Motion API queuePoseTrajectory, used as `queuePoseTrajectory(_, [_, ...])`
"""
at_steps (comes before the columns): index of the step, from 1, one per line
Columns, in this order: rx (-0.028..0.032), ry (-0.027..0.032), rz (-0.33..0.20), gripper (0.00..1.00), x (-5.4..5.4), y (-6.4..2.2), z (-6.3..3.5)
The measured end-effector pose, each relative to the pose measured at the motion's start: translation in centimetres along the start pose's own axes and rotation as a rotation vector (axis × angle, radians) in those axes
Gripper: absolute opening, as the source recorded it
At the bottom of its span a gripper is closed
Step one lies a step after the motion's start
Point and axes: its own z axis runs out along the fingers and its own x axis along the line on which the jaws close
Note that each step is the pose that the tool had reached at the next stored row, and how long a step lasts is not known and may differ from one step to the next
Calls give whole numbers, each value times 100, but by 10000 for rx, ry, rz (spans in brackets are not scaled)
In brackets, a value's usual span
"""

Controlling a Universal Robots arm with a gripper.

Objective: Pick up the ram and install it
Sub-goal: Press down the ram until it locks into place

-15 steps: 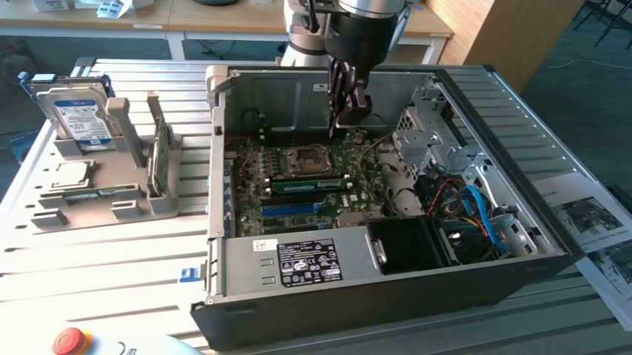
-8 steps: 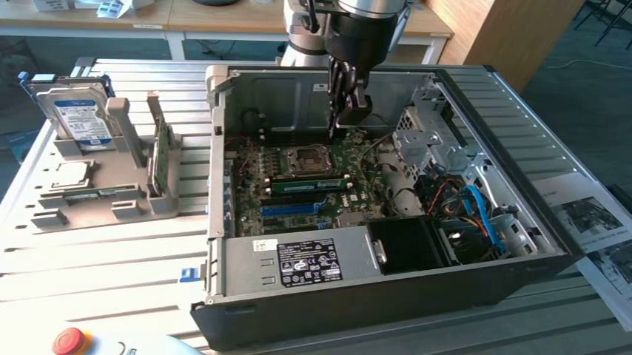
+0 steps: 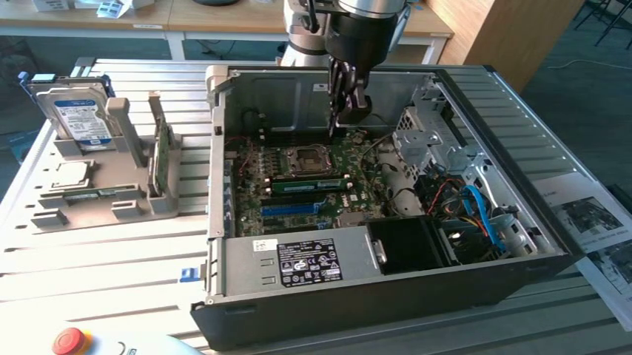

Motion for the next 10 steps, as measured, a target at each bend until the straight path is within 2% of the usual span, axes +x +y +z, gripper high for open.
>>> queuePoseTrajectory(1, [0, 0, 0, 18, 0, 0, 0])
queuePoseTrajectory(2, [0, 0, 0, 18, 0, 0, 0])
queuePoseTrajectory(3, [0, 0, 0, 12, 0, 0, 0])
queuePoseTrajectory(10, [0, 0, 0, 10, 0, 0, 0])
